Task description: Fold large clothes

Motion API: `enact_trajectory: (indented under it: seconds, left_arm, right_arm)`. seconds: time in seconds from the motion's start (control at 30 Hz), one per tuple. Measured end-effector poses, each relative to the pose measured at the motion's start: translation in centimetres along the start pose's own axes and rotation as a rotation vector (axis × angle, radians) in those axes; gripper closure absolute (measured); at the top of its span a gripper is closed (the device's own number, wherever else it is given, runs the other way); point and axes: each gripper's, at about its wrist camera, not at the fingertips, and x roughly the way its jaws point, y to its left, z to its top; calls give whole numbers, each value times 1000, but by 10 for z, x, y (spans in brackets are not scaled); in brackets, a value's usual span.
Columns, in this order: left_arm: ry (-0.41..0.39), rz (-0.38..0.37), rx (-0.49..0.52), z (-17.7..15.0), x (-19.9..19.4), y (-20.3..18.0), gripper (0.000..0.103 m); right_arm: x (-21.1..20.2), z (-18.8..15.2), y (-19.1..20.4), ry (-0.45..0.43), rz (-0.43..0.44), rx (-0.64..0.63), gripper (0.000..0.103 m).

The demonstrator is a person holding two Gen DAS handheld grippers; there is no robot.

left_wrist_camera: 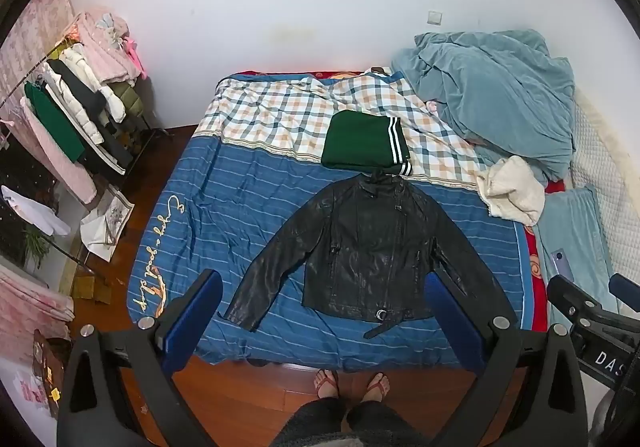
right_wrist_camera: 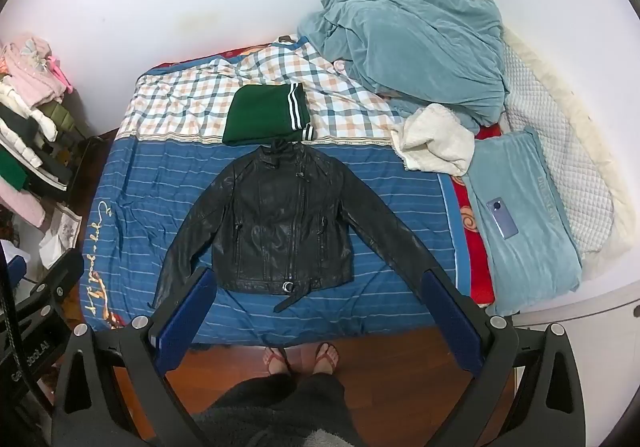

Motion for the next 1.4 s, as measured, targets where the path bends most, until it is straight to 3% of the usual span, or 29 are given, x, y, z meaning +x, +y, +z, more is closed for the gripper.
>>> enact_trajectory:
  seconds: [1.4]
  left_arm:
    - [-4, 12, 7, 10, 2, -9, 0]
  right_arm:
    - [3, 7, -2, 2, 3, 0, 0]
